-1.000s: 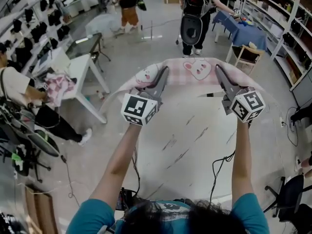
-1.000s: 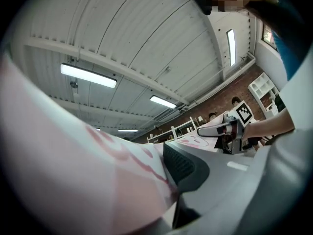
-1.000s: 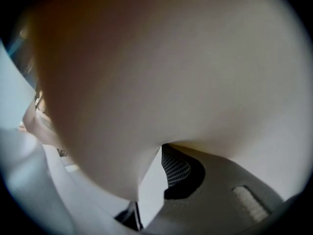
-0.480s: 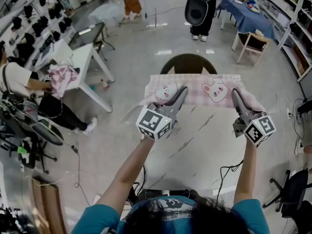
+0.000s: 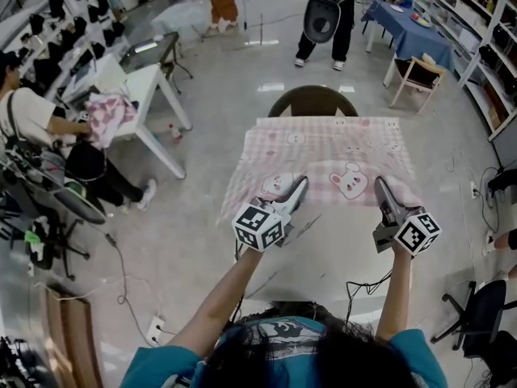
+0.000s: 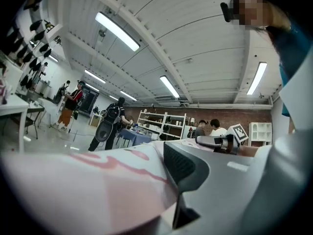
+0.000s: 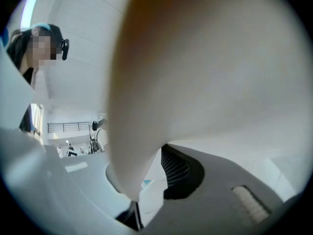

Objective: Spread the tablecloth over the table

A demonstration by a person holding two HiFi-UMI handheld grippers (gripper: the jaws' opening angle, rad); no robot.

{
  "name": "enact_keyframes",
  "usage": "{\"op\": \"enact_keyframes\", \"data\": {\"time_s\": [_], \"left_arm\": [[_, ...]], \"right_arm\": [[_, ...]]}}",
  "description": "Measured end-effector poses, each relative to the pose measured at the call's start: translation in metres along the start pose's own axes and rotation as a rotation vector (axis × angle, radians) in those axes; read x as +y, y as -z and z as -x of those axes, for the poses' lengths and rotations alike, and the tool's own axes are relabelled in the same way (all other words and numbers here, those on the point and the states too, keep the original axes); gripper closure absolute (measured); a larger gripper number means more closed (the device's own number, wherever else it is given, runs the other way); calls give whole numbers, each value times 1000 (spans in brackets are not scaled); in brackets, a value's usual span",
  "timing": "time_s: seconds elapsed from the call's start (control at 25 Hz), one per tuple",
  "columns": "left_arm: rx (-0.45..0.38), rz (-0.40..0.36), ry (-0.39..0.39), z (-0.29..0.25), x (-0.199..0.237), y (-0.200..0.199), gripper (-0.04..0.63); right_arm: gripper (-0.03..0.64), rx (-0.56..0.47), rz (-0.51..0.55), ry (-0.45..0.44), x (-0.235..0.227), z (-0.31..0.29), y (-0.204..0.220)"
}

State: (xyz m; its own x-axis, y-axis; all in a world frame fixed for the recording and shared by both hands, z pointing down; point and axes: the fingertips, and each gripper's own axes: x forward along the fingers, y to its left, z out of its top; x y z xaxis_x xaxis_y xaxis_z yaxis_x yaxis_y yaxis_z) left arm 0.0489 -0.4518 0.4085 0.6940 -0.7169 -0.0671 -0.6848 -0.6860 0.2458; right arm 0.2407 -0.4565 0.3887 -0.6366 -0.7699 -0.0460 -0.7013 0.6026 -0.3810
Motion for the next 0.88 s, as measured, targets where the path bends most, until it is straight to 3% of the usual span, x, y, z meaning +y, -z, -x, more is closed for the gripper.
{"op": "enact_keyframes", "data": {"time_s": [0.08,0.24,0.56,0.88], "left_arm": [[25,50,-3,13,-10,18,513],[68,114,-12,36,-26,49,514],[115,258,-38,78,-45,100,515],[145,418,-71,114,-53,146,518]], "right_arm": [[552,21,-64,22,-1,17,19],[534,118,-73,96,0,44,59],[543,132,-397,118,12,84,117],[540,170,-496,182,23,111,156]]}}
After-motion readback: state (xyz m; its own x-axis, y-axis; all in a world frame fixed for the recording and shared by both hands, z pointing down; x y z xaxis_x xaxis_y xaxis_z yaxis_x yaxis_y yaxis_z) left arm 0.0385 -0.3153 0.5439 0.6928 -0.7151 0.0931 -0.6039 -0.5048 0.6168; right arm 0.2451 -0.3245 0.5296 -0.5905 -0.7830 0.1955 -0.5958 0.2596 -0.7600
